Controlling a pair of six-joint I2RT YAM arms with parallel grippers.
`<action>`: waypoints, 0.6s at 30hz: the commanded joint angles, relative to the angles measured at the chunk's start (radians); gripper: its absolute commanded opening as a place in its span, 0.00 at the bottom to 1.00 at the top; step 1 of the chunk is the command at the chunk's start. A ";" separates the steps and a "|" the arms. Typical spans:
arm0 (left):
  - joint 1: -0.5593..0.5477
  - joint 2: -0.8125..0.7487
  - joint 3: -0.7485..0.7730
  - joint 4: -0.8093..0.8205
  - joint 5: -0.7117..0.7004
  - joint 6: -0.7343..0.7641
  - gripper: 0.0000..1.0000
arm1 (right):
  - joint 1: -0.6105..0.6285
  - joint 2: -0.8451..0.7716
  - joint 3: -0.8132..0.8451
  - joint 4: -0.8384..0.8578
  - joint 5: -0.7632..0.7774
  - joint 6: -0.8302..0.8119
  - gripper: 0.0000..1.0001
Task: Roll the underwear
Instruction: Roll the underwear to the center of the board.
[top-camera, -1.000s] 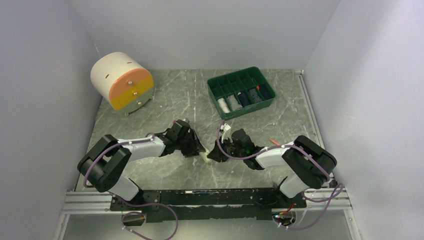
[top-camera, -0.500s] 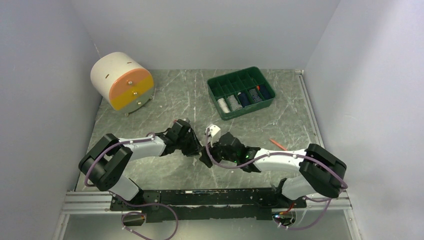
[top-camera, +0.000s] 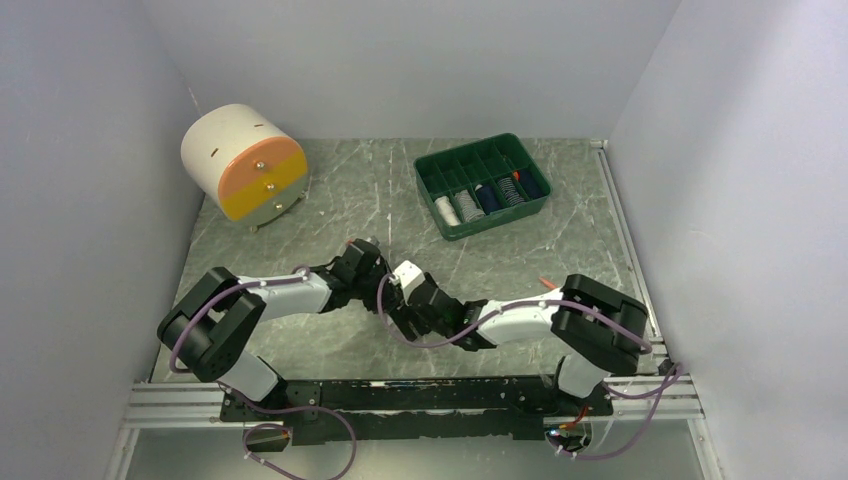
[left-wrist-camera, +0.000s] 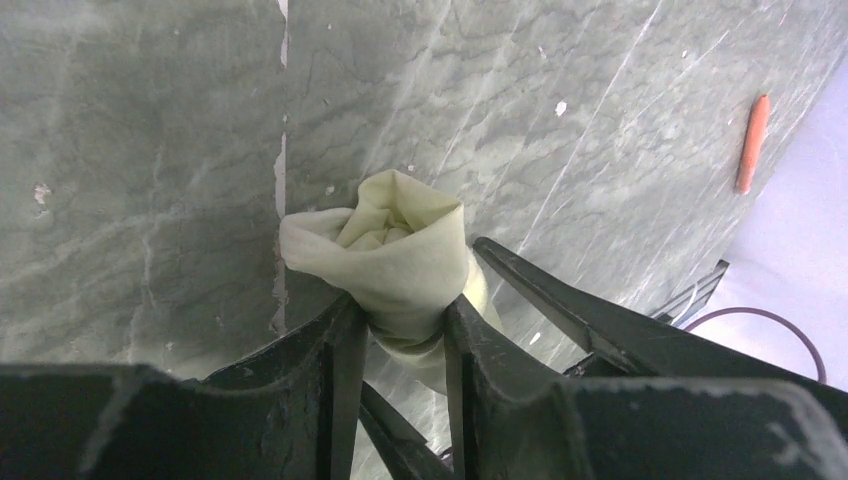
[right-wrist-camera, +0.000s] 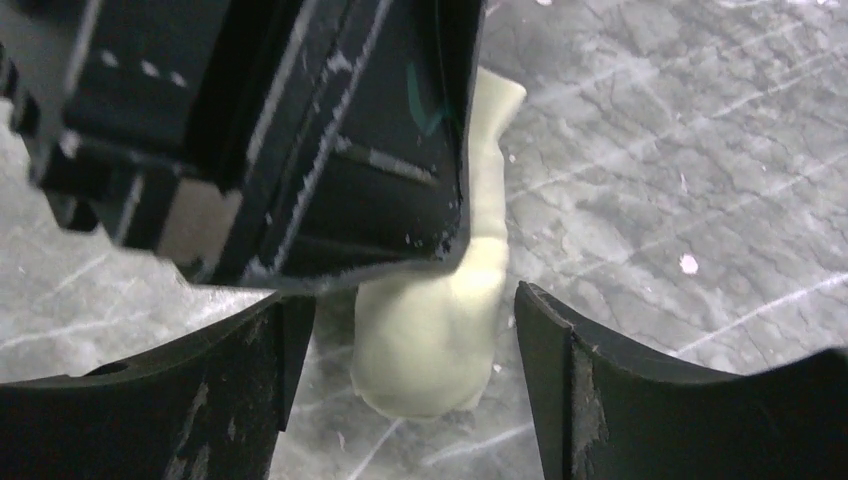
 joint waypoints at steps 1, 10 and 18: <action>0.000 0.041 -0.043 -0.030 0.002 -0.008 0.37 | -0.007 0.090 0.015 0.016 0.005 0.021 0.73; 0.006 -0.011 -0.065 -0.023 0.007 -0.019 0.40 | -0.034 0.081 -0.100 0.063 0.010 0.128 0.36; 0.095 -0.090 -0.059 -0.070 0.026 0.005 0.64 | -0.084 -0.007 -0.057 -0.018 -0.015 0.136 0.00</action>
